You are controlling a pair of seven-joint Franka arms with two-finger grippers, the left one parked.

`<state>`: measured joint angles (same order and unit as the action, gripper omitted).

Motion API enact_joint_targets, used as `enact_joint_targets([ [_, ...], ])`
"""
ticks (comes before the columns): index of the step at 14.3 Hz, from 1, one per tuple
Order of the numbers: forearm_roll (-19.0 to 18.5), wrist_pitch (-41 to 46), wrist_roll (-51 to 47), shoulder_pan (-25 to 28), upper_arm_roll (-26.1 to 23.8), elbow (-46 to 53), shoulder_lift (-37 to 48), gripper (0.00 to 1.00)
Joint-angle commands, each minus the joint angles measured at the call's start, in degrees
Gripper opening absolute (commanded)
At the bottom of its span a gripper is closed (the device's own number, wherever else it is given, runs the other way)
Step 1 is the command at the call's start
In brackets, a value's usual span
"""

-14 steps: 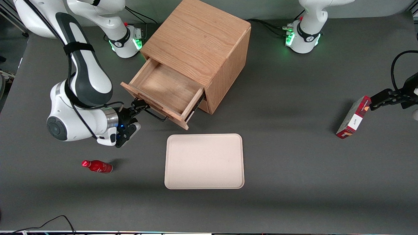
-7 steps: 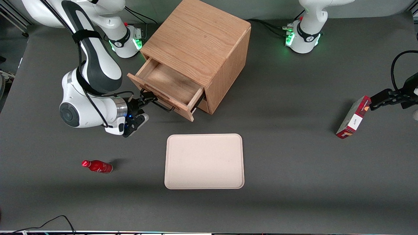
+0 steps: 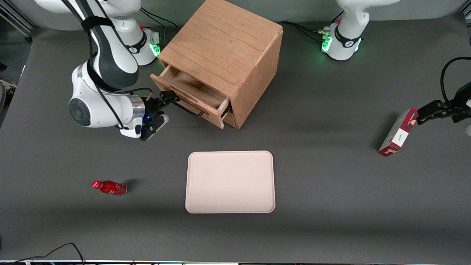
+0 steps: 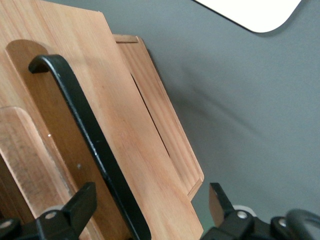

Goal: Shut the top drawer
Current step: 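Push the drawer front with the right gripper into the cabinet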

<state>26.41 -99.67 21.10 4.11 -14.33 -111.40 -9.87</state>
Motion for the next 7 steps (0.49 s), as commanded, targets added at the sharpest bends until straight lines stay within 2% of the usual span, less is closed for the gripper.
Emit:
enact_joint_targets([
  [1, 2.8, -3.0, -0.9, 0.0, -1.2, -6.0, 4.3, 1.0],
  [3, 4.4, -4.0, -2.3, -0.1, -2.0, -7.6, 4.8, 1.0],
  [7, 5.1, -6.1, -6.9, -0.2, -5.0, -8.5, 5.6, 1.0],
])
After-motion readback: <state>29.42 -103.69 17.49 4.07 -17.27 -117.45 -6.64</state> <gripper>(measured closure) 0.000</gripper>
